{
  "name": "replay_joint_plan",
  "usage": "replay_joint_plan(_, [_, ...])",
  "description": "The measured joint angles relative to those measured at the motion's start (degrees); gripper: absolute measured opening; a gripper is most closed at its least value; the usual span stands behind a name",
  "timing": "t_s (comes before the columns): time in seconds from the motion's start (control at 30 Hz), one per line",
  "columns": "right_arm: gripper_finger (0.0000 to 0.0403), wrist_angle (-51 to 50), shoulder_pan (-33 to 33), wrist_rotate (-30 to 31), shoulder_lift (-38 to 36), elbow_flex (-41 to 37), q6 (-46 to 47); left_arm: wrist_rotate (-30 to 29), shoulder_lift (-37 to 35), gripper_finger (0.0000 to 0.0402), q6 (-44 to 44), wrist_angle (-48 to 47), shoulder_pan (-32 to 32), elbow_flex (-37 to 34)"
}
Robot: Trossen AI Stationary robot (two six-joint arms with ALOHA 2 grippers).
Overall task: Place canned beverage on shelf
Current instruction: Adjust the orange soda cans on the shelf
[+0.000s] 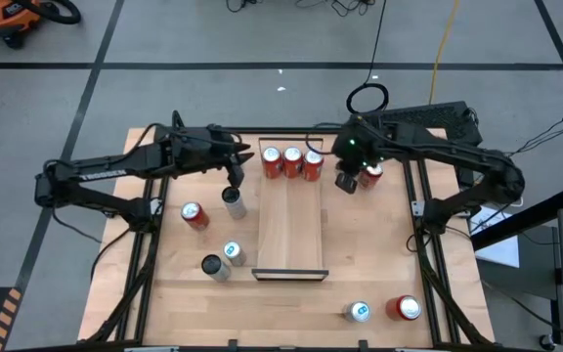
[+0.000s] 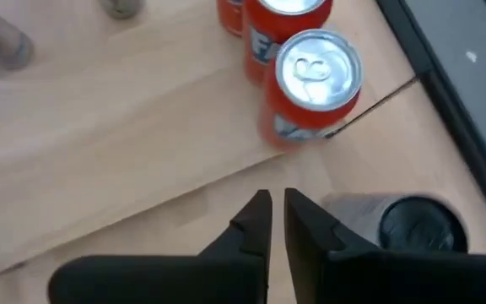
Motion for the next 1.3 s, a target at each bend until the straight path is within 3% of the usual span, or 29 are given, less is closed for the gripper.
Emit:
replay_joint_plan(0.17, [0.0002, 3.3, -3.6, -5.8, 4.9, 0.0, -6.7, 0.4, -1.0, 0.0118, -1.3, -1.3, -1.1, 0.0])
replay_joint_plan(0.43, [0.0001, 3.3, -5.4, -6.2, 11.4, -0.1, -9.7, 0.6, -1.2, 0.0118, -1.9, -1.3, -3.7, 0.0])
replay_joint_plan(1.3, [0.0000, 7.1, -5.7, -5.8, 13.8, -0.1, -10.5, 0.0, -1.2, 0.0118, -1.9, -4.6, -4.8, 0.0])
